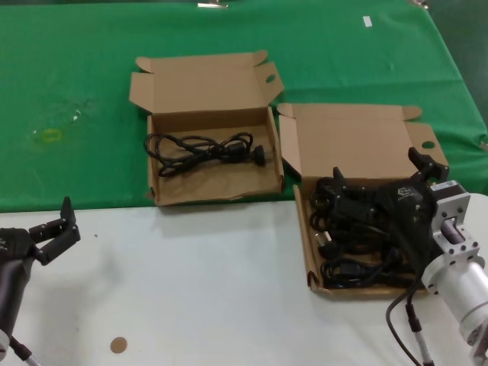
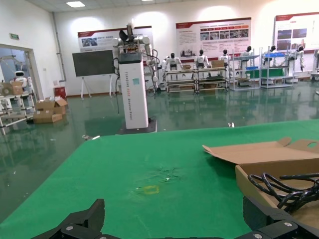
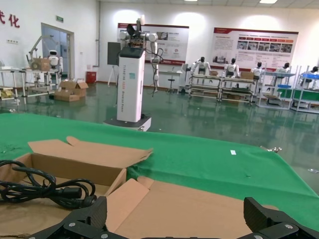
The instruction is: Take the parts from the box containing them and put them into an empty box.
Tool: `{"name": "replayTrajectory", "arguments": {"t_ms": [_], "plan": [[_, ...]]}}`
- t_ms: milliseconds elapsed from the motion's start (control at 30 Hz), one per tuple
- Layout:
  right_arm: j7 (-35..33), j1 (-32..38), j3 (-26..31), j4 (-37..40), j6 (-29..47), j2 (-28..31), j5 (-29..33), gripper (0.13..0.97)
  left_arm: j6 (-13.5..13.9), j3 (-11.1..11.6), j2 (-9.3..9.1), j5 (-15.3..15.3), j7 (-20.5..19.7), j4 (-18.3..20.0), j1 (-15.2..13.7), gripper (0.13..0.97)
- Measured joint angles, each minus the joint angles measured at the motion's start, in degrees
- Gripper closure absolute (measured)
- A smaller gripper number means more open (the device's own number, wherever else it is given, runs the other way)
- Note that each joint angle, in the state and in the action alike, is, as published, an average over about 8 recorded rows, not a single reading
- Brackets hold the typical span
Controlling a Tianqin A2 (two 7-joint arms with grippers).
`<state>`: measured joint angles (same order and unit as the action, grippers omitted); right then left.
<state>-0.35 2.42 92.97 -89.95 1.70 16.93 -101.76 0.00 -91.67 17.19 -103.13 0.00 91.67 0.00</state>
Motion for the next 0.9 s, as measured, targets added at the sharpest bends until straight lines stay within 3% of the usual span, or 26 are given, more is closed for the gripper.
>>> {"name": "replayTrajectory", "arguments": {"t_ms": [900], "plan": [[0.0,0.0,0.0,0.0,0.0,0.0,0.0,0.129,0.0,0.0,0.0,0.0,0.0,0.0,0.0,0.132]]}}
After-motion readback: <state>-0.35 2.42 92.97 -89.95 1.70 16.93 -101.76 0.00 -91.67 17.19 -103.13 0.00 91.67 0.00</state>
